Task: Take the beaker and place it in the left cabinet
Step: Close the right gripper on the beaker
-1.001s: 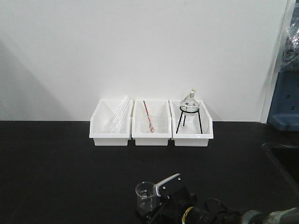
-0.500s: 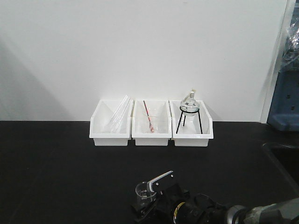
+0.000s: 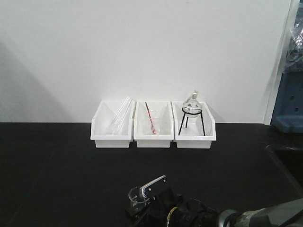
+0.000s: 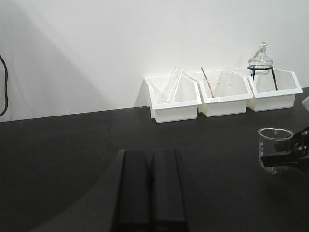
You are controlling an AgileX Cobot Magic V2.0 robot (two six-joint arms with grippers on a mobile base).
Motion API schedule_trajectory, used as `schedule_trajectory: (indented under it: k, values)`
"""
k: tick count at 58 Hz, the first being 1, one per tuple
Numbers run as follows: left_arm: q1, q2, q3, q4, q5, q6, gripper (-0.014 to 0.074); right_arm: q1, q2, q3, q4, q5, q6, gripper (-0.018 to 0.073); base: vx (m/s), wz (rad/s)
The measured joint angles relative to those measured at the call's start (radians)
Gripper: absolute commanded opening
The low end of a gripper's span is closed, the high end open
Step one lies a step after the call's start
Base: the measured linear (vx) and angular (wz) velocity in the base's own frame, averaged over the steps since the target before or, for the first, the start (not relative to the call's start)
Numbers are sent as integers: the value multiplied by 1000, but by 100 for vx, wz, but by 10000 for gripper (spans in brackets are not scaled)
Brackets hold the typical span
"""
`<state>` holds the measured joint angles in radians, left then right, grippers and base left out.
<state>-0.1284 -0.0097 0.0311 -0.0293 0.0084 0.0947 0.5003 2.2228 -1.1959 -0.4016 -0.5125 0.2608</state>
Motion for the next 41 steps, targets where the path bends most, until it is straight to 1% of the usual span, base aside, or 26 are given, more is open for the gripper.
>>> schedule_trajectory:
  k: [9,11,13,18,23,33,41]
  values:
    - [0,0,0,0,0,0,1,0,4,0,0,-38,0,209,0,0]
    - [0,0,0,0,0,0,1,0,5,0,0,-48,0,181,0,0]
    - [0,0,0,0,0,0,1,0,5,0,-1,-55,0,130,0,0]
    - [0,0,0,0,0,0,1,0,4,0,-1,-66,0,52,0,0]
    - [0,0,0,0,0,0,1,0,-10,0,-2,-60,16,-8,0,0]
    - [0,0,0,0,0,0,1,0,-82,0,-5,9,96,-10,0,0]
    - [0,0,0,0,0,0,1,0,-183,0,-32,110,124,-8,0,0]
